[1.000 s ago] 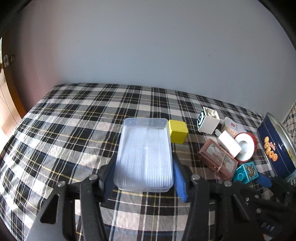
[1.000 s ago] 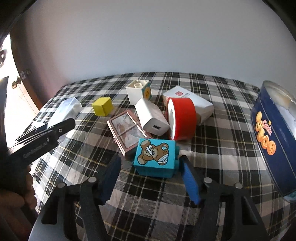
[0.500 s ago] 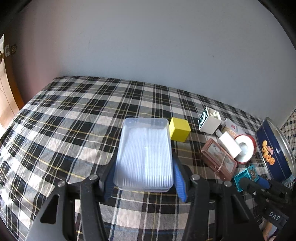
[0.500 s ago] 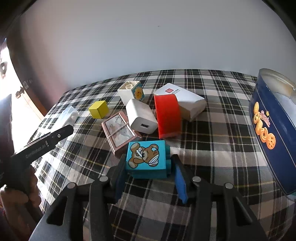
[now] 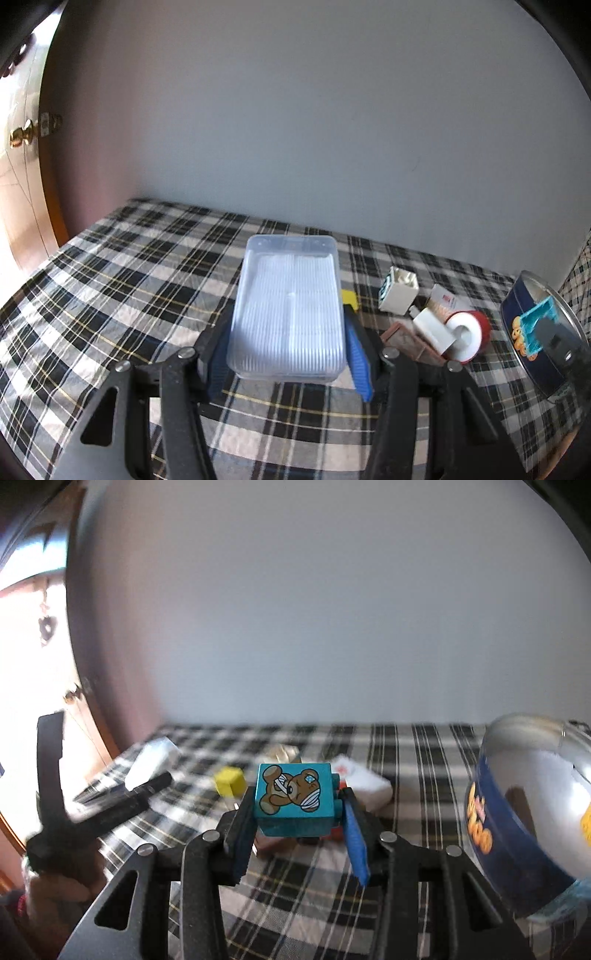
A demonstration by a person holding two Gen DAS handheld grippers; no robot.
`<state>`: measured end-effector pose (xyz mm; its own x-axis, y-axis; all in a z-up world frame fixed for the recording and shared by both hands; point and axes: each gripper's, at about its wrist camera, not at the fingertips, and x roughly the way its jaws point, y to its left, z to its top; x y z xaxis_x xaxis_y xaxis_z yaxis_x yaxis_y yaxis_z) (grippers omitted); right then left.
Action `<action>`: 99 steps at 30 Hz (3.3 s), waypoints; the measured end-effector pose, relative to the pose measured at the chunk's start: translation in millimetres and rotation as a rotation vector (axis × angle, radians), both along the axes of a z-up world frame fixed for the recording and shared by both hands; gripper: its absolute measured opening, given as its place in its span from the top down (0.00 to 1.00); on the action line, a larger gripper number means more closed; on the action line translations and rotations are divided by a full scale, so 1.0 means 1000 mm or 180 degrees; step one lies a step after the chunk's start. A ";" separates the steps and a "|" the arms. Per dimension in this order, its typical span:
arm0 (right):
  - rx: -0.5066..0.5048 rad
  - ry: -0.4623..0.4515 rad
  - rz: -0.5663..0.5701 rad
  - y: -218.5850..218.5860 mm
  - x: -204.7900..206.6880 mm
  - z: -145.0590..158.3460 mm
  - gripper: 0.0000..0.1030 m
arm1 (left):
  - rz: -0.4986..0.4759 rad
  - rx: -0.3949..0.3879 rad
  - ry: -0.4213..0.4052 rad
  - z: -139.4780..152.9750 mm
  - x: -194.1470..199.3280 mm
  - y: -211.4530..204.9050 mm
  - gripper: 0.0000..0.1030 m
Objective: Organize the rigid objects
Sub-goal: 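Carry the clear tray and teal bear block over the blue tin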
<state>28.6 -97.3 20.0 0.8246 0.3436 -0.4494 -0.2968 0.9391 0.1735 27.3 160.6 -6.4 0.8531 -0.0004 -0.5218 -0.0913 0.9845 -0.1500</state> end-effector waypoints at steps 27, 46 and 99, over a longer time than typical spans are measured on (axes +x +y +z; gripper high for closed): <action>-0.0482 -0.0523 -0.0613 -0.079 -0.007 0.008 0.56 | -0.0339 0.0335 -0.0214 0.008 -0.014 -0.116 0.48; -0.0332 -0.0700 -0.0929 -0.138 -0.025 0.027 0.56 | -0.0575 0.0339 -0.0221 0.010 -0.012 -0.187 0.48; -0.0633 -0.0112 -0.1789 -0.292 0.024 0.007 0.56 | -0.1523 0.0425 -0.0008 0.009 0.000 -0.393 0.48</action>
